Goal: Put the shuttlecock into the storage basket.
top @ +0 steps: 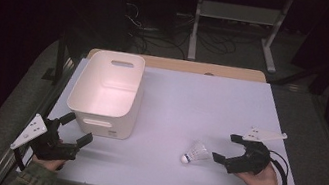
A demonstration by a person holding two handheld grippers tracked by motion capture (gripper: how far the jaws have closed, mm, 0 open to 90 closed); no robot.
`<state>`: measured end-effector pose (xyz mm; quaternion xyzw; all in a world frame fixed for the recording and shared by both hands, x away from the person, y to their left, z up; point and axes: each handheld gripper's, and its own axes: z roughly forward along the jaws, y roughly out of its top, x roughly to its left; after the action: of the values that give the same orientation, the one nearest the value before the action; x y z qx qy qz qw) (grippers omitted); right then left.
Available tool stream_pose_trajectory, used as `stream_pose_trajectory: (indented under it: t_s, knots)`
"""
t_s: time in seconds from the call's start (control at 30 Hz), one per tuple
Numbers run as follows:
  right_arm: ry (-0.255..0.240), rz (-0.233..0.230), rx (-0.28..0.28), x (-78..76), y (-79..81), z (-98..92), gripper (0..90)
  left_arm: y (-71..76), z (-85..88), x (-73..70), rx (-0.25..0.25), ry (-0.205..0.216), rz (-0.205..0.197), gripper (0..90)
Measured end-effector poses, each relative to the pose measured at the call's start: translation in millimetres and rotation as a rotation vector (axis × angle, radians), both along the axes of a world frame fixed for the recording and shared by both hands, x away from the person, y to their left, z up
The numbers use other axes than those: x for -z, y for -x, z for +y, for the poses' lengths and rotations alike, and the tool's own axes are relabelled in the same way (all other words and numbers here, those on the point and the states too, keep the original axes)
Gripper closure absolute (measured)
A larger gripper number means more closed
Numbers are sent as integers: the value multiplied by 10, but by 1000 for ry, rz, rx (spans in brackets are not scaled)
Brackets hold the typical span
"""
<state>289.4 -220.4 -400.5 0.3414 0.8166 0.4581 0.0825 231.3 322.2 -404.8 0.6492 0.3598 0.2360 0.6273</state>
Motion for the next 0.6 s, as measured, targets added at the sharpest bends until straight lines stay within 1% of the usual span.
stream_pose_trajectory:
  t_s: [0.13,0.17,0.23,0.3,0.47,0.53,0.6]
  knots:
    - [17,29,-21,22,-12,28,104,2,-4,-1,0,8,-1,0]
    - [15,36,-27,26,-14,29,126,5,0,-4,0,4,-1,0]
    - [17,43,-34,35,-19,30,142,7,-2,-5,-1,9,-2,0]
    - [18,60,-45,40,-19,32,176,7,-3,-6,0,8,-4,0]
    - [19,74,-59,50,-11,34,284,9,-4,-7,-1,10,-4,0]
    - [24,77,-55,54,-9,41,323,8,-5,-6,-1,14,-7,0]
    - [19,82,-58,60,-7,44,369,10,-4,-7,0,10,-8,0]
